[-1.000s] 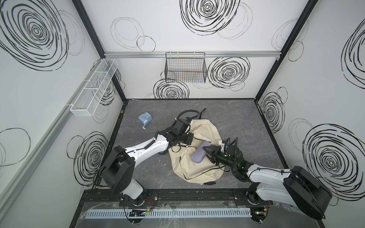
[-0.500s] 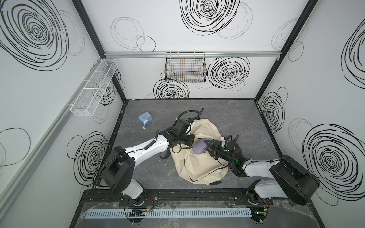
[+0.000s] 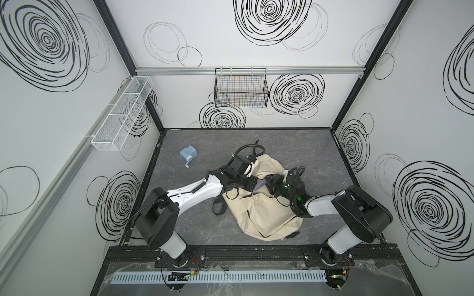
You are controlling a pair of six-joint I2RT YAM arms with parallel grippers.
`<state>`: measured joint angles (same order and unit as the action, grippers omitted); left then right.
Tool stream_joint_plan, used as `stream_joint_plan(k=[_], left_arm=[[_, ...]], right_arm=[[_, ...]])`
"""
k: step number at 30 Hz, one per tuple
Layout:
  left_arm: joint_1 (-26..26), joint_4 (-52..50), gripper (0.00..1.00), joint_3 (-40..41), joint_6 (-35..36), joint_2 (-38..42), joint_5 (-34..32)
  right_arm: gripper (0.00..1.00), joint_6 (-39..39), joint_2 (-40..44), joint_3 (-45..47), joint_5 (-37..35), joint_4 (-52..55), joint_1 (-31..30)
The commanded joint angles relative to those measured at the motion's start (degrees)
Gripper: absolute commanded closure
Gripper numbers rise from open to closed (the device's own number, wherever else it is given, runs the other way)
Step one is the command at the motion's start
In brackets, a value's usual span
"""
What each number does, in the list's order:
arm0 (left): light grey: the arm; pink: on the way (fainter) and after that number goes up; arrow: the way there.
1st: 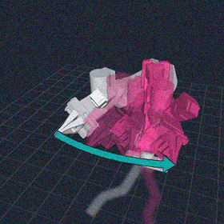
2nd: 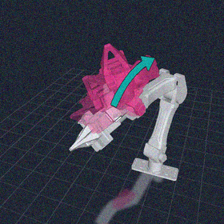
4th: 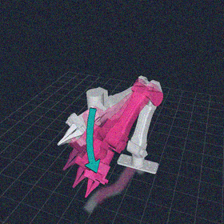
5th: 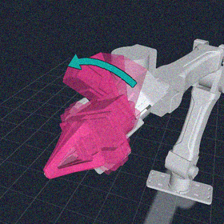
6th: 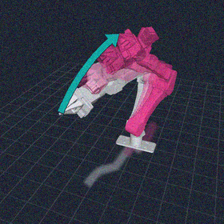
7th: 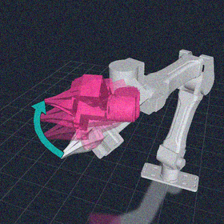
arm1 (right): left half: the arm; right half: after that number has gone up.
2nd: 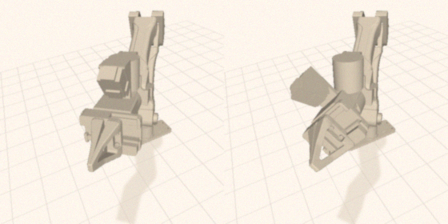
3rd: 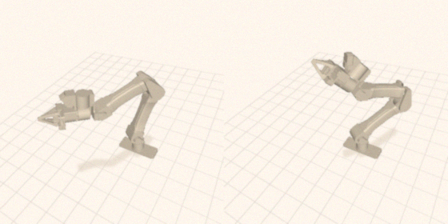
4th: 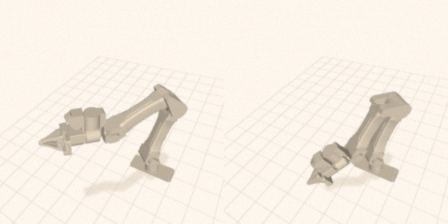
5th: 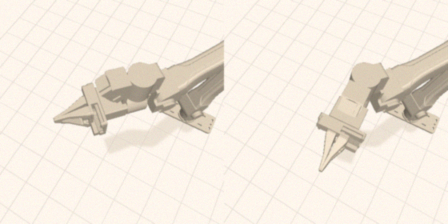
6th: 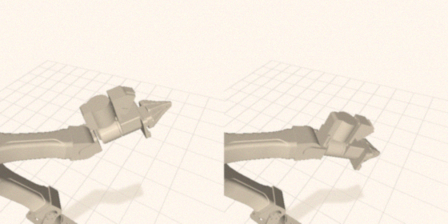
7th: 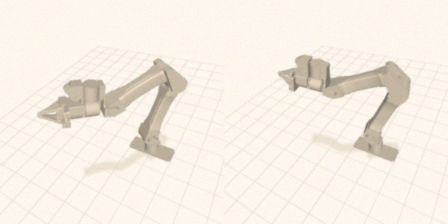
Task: Pack books, pencil case, and school supplies into a backpack
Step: Place the glasses case in the student bag, then close the student bag at the center of the table.
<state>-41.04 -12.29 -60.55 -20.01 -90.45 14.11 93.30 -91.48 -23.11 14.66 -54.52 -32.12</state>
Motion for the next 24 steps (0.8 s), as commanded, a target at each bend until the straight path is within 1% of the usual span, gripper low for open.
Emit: stream_joint_plan(k=[1, 4, 6, 10, 12, 16, 20, 24], left_arm=[[-0.4, 2.5, 1.00, -1.5, 1.4, -0.4, 2.6], [0.3, 3.0, 1.00, -0.4, 1.3, 0.2, 2.2], [0.8, 3.4, 1.00, 0.0, 1.1, 0.7, 2.0], [1.5, 3.8, 1.00, 0.2, 0.9, 1.0, 1.7], [1.8, 3.8, 1.00, 0.1, 0.9, 0.7, 1.8], [1.9, 4.5, 1.00, -0.1, 0.6, 0.4, 2.1], [1.7, 4.8, 1.00, -0.6, 0.1, 0.3, 2.8], [0.9, 4.2, 1.00, -0.9, 0.6, 0.0, 3.0]], right_arm=[[0.46, -0.9, -0.2, -1.1, 0.6, -3.0, 0.7], [0.40, -0.9, 1.8, 0.4, 2.2, -0.4, 0.9], [0.36, -2.6, 4.8, 1.0, 1.8, 4.4, 0.8], [0.33, -6.0, 9.8, 1.3, 0.8, 12.5, 0.9], [0.34, -6.2, 11.1, 2.0, 1.6, 13.5, 0.9], [0.48, -6.7, 9.5, 2.6, 1.9, 12.4, -0.4], [0.67, -6.7, 3.3, 1.5, 3.8, 8.2, -1.0], [0.78, -7.2, -2.1, -1.4, 4.6, 5.4, -2.0]])
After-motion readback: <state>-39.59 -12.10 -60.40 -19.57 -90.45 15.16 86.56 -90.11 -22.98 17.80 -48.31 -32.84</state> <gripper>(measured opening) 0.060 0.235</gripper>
